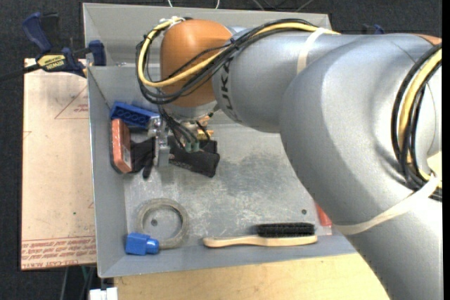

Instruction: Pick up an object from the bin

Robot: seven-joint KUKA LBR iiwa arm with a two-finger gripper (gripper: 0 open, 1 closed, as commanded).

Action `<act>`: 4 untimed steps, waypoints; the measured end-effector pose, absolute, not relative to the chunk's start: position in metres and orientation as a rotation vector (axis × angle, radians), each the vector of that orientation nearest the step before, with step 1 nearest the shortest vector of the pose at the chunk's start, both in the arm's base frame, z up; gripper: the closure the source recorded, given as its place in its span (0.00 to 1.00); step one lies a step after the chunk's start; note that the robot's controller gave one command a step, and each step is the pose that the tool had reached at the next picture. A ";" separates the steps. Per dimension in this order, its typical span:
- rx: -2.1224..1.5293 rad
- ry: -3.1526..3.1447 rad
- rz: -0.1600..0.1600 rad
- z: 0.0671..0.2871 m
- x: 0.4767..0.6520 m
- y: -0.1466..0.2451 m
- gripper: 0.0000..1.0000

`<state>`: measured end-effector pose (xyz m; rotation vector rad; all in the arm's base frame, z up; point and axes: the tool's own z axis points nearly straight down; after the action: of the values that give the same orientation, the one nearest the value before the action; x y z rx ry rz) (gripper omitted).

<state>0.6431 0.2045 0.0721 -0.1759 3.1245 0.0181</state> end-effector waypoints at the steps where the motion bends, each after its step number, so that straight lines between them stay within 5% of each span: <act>1: -0.176 3.125 0.018 0.072 0.643 0.205 1.00; 4: -0.176 3.125 0.018 0.072 0.643 0.204 1.00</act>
Offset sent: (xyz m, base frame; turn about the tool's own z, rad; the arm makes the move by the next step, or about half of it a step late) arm 0.0000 0.0000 0.0000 0.0000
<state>0.6431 0.2045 0.0721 -0.1758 3.1245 0.0184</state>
